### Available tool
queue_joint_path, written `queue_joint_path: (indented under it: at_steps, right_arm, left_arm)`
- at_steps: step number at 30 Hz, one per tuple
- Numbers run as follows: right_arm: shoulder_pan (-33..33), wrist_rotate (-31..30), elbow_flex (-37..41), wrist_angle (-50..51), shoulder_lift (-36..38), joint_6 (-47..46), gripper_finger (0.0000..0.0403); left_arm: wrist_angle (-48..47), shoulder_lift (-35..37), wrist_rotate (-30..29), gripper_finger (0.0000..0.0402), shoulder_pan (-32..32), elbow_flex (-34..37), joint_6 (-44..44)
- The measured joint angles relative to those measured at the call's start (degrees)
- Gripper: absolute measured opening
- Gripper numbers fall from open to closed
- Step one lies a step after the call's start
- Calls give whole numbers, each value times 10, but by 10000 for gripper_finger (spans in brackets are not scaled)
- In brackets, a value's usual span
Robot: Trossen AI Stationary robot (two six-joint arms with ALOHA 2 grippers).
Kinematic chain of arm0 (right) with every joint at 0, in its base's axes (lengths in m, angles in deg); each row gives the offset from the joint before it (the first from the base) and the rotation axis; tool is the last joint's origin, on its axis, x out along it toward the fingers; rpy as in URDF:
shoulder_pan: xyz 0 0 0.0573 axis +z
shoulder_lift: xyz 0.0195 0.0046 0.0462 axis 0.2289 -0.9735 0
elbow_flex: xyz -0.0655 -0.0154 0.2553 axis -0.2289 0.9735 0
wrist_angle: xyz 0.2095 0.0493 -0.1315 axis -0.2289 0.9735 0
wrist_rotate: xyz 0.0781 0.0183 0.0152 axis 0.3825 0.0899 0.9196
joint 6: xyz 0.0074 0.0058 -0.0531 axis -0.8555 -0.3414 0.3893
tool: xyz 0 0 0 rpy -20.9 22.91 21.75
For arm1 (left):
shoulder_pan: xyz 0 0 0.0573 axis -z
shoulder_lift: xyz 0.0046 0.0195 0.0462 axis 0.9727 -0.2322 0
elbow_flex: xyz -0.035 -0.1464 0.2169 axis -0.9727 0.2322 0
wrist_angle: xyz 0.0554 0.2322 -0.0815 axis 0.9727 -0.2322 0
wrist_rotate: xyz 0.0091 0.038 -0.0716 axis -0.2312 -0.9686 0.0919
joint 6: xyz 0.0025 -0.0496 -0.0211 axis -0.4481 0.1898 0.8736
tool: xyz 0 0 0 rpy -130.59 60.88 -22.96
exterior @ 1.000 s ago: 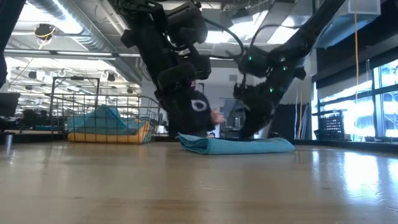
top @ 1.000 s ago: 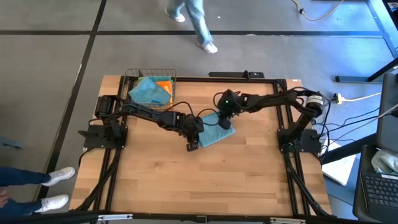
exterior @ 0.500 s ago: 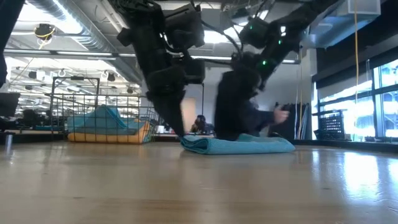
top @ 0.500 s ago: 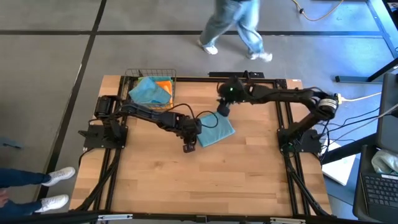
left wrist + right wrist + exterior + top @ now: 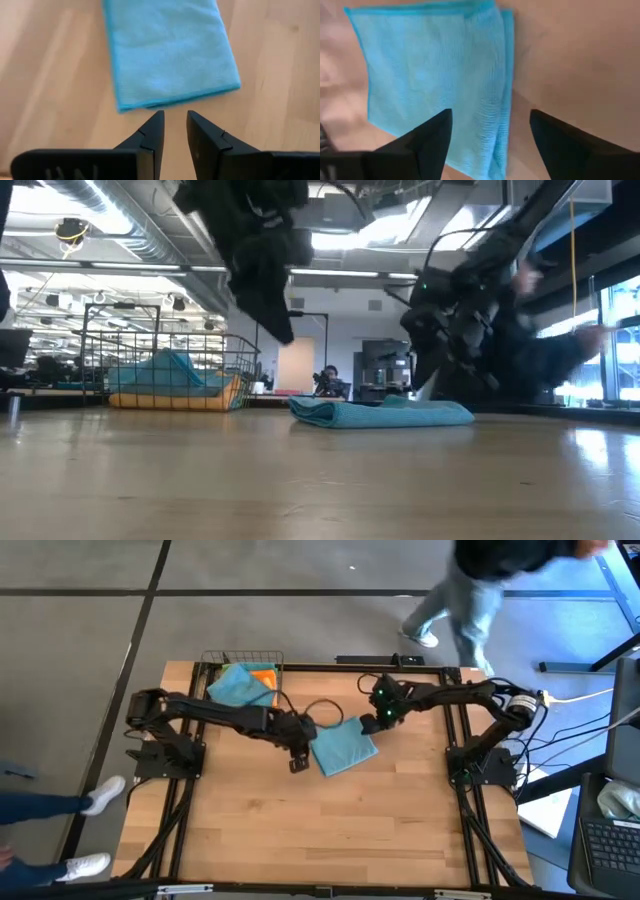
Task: Fold microfiber towels
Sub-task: Put the folded light blue microfiber cloth into the wire basket
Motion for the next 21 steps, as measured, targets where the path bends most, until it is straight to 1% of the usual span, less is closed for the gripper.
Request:
queue_joint_path:
  at_steps: [4,8,10,12,15,18,21]
  right_arm:
    - [18,12,16,-38,-22,-32,276]
    - [39,15,19,-88,-50,-82,269]
    - [53,3,18,-113,-63,-93,264]
    - [64,-7,18,-128,-72,-92,258]
    - [78,-5,17,-153,-88,-78,245]
    - [89,-6,17,-176,-99,-65,228]
    - [98,-24,17,-183,-103,-38,195]
  left_arm:
    - [3,39,-5,75,-15,0,-2]
    - [9,73,-7,75,-22,0,7]
    - [8,87,-13,75,-22,0,14]
    - [9,99,-20,75,-22,0,15]
    - [6,108,-30,75,-21,0,32]
    - [11,110,-55,75,-16,0,84]
    - [10,109,-74,75,-3,0,136]
